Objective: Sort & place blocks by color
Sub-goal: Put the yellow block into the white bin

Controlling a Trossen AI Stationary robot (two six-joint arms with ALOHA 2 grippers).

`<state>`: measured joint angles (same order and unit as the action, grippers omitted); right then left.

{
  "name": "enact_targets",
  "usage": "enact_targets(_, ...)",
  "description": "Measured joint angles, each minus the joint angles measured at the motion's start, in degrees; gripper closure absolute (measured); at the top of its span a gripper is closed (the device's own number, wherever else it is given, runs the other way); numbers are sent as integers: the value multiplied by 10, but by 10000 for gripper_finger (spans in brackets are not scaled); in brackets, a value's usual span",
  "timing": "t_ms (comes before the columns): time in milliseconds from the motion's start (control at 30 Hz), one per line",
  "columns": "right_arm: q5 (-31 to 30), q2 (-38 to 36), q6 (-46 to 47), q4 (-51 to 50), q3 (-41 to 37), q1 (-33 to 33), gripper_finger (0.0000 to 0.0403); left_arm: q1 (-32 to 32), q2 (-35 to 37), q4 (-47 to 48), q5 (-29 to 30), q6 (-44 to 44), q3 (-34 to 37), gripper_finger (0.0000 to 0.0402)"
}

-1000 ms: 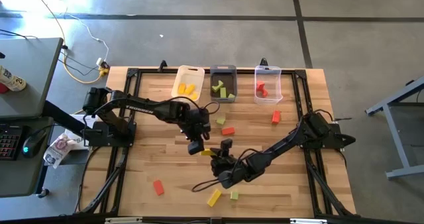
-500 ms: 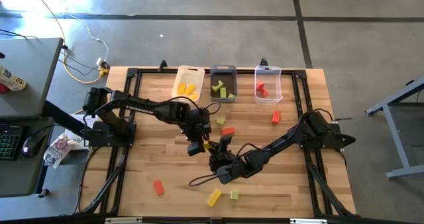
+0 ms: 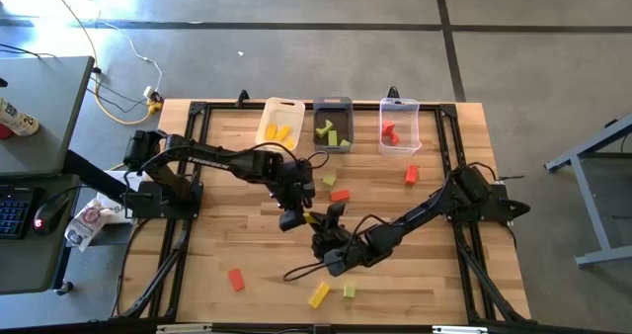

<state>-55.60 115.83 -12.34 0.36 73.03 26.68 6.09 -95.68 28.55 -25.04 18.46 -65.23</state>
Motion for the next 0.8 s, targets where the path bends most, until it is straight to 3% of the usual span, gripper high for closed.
enact_targets(167, 3, 0, -14, 4, 0, 0, 296, 0, 0, 1, 2, -7, 0, 360)
enact_targets(467, -2, 0, 20, 11, 0, 0, 216, -1, 0, -1, 16, -16, 0, 360)
enact_targets(800, -42, 0, 20, 12, 0, 4, 197, 3, 0, 58, 157, -41, 0, 361)
